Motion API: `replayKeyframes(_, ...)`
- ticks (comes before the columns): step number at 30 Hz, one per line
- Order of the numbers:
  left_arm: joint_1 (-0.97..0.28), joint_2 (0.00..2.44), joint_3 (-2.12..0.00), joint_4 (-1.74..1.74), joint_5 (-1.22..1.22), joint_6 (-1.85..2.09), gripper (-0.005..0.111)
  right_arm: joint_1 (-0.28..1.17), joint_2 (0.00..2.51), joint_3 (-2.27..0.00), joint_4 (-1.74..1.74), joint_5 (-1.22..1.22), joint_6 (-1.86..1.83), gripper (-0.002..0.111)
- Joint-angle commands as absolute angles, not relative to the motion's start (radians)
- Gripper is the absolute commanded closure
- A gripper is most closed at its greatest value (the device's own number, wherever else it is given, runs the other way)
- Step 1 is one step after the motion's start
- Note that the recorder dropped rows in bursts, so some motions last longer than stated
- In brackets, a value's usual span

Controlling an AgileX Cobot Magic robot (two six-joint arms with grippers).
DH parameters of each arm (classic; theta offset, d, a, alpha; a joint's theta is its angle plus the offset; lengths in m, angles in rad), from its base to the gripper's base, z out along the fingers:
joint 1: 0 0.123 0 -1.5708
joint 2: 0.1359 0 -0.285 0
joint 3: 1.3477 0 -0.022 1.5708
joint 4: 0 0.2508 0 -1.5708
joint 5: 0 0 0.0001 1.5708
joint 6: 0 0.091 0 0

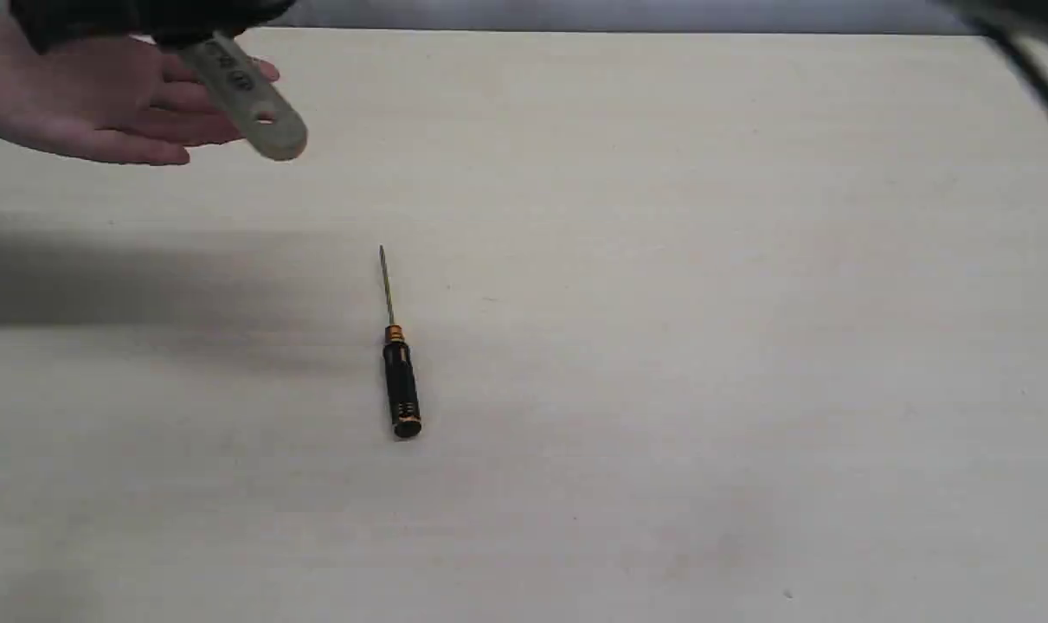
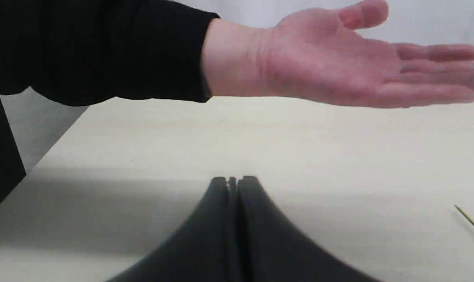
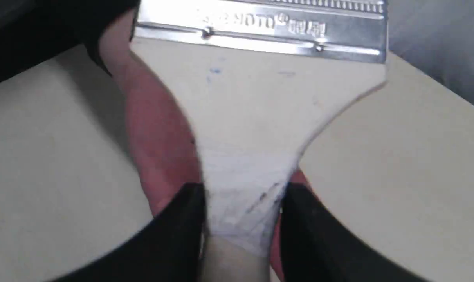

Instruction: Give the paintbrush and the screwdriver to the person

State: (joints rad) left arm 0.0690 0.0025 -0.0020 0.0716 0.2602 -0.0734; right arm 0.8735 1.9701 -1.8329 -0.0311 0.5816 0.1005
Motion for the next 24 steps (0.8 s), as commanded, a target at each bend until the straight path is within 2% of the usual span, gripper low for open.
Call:
replayKeyframes(1, 0.063, 0.0, 0.0, 0.068, 0.25, -0.075, 0.107, 0.875, 2.073, -1.899, -0.007, 0.578, 0.059, 0.096)
replayKeyframes(7, 0.063, 0.0, 0.0, 0.068, 0.25, -0.075, 0.107, 0.875, 2.151, -1.921, -0.007, 0.595, 0.05, 0.062)
replayKeyframes(9, 0.063, 0.0, 0.0, 0.068, 0.25, -0.075, 0.107, 0.875, 2.149, -1.921, -0.01, 0.604, 0.041, 0.056)
replayKeyframes(17, 0.063, 0.0, 0.0, 0.068, 0.25, -0.075, 0.107, 0.873, 2.066, -1.921, -0.095, 0.66, 0.048, 0.057)
replayKeyframes(24, 0.063, 0.0, 0.0, 0.068, 0.25, -0.075, 0.107, 0.873, 1.955, -1.921, -0.258, 0.861, 0.172, 0.057)
